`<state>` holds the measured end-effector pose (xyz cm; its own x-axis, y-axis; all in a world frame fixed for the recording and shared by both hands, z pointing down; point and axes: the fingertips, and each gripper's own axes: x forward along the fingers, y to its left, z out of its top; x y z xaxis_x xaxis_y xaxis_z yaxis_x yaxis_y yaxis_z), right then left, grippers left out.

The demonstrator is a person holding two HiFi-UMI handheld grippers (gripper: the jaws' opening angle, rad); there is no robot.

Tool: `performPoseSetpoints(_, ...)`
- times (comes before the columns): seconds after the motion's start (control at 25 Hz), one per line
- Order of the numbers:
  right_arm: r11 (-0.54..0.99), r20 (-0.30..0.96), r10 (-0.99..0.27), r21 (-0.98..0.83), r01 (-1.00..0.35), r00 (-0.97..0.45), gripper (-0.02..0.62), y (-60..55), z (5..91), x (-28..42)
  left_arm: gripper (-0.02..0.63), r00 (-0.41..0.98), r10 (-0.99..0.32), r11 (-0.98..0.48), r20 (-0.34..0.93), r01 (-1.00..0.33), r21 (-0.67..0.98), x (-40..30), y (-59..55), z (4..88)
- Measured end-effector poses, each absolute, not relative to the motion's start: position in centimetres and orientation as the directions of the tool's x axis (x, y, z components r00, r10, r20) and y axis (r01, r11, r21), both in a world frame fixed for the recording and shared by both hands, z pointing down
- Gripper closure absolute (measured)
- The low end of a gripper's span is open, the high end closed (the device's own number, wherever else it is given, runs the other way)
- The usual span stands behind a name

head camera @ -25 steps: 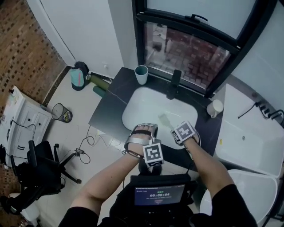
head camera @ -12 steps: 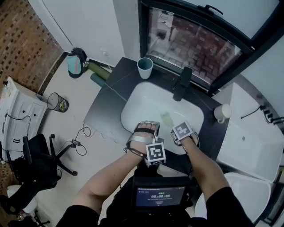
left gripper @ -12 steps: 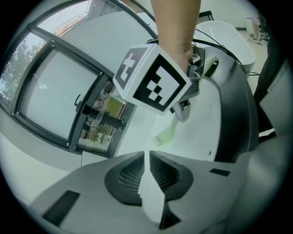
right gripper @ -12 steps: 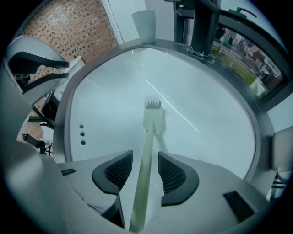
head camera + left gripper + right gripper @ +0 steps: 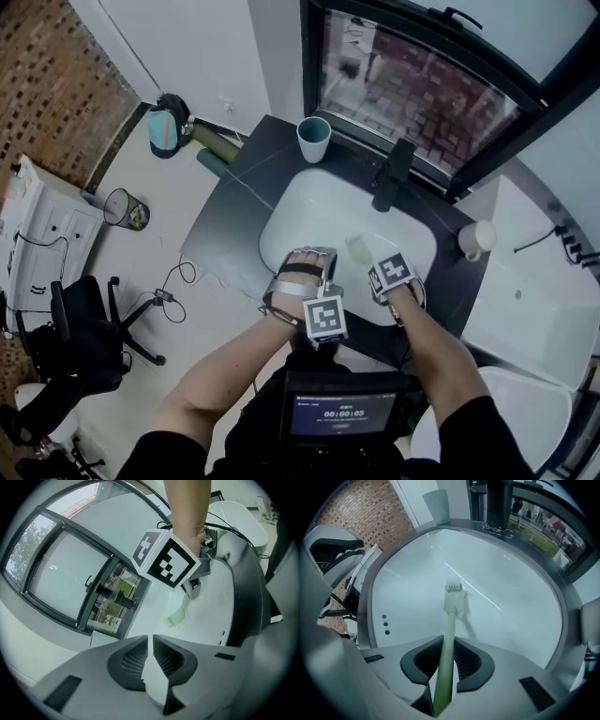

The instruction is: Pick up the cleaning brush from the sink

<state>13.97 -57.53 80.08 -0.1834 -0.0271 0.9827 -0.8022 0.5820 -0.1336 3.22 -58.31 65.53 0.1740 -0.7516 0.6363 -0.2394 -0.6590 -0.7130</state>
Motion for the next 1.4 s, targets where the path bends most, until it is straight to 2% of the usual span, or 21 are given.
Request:
performPoseSetpoints(0.24,0.582,0.957,-0.077,-0.183,-0.792,-0.278,0.540,-54.7,74.9,13.4,0.560,0.173,-0.793,-0.608,0.584,-0.188,-0.771,3.8,-54.4,60.2)
performPoseSetpoints(0.48,0.557,0.948,-0.139,-0.165,-0.814,-0.288,0.540,-48.9,68.9,14.1,0.561,0.192,-0.808,-0.586,0.557,-0.156,-0.796,2.8,-47.7,54.3)
performPoseSetpoints(0.68,0.507,0.921,-0.249,-0.139,-0.851,-0.299,0.540,-41.3,64.8,10.6,0.566,0.252,-0.819,-0.559,0.515,-0.154,-0.815,-1.2,-40.1,51.7)
performPoseSetpoints(0.88,0.408,0.868,-0.391,-0.135,-0.903,-0.306,0.540,-31.7,60.2,7.6,0.579,0.404,-0.790,-0.532,0.461,-0.076,-0.843,-3.2,-29.4,48.8)
performPoseSetpoints(1.0,0.357,0.821,-0.476,-0.146,-0.923,-0.314,0.540,-27.1,56.0,6.2,0.580,0.445,-0.770,-0.526,0.457,-0.039,-0.849,-4.2,-25.1,46.9)
performPoseSetpoints(1.24,0.307,0.721,-0.624,-0.128,-0.943,-0.301,0.540,-15.4,50.3,7.6,0.586,0.466,-0.761,-0.512,0.451,-0.006,-0.859,-2.6,-14.6,45.5)
performPoseSetpoints(1.4,0.308,0.632,-0.718,-0.087,-0.948,-0.291,0.540,-10.1,45.4,10.7,0.588,0.464,-0.770,-0.510,0.439,-0.033,-0.860,0.6,-9.8,43.0)
